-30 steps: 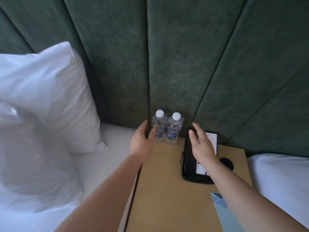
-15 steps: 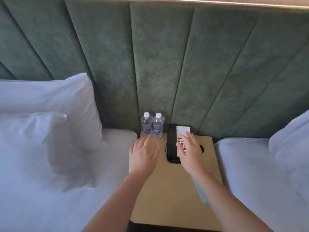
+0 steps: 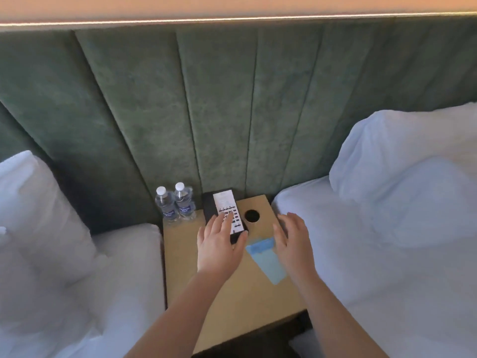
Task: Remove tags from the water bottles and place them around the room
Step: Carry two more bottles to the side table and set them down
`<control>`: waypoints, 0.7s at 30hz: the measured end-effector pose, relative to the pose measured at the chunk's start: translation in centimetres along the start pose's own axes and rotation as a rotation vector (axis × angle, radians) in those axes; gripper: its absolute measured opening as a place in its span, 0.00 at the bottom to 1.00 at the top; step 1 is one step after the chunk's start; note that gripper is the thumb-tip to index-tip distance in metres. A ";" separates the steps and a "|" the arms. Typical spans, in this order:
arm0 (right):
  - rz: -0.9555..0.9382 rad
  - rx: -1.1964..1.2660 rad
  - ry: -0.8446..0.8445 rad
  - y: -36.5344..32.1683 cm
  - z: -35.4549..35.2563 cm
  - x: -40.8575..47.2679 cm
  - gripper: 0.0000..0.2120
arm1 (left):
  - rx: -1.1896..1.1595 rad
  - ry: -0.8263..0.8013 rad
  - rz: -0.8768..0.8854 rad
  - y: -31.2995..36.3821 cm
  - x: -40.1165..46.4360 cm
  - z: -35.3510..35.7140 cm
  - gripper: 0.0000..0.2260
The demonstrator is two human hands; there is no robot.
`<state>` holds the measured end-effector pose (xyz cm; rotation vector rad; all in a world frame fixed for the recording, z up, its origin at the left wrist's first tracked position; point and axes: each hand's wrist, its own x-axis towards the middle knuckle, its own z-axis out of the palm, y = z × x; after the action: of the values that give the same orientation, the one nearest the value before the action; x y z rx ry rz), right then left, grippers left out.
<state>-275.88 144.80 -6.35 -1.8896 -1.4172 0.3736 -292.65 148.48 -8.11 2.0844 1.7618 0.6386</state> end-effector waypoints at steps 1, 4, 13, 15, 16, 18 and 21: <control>0.033 -0.004 0.023 0.8 -1.1 -0.5 0.13 | -0.010 -0.021 0.031 1.1 0.0 0.6 0.27; 0.132 -0.006 0.109 3.3 -4.4 -2.4 0.15 | -0.010 -0.096 0.133 4.7 -0.5 2.2 0.27; 0.437 -0.061 0.451 12.4 -17.8 -16.2 0.15 | 0.003 -0.322 0.547 19.5 -10.0 8.6 0.28; 0.532 -0.084 0.536 14.6 -21.3 -21.4 0.15 | -0.021 -0.395 0.642 23.3 -14.3 10.1 0.29; 0.580 -0.097 0.585 15.6 -23.1 -24.2 0.15 | -0.032 -0.433 0.700 25.2 -16.8 10.8 0.29; 0.682 -0.126 0.682 17.3 -26.4 -30.0 0.15 | -0.037 -0.507 0.828 29.0 -22.0 12.2 0.29; 0.826 -0.177 0.810 19.1 -30.7 -39.1 0.16 | -0.067 -0.604 1.010 34.3 -30.6 13.9 0.28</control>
<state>-257.11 94.97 -6.01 -2.3143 -0.1146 -0.1597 -260.62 112.73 -5.44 2.6456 0.3046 0.2137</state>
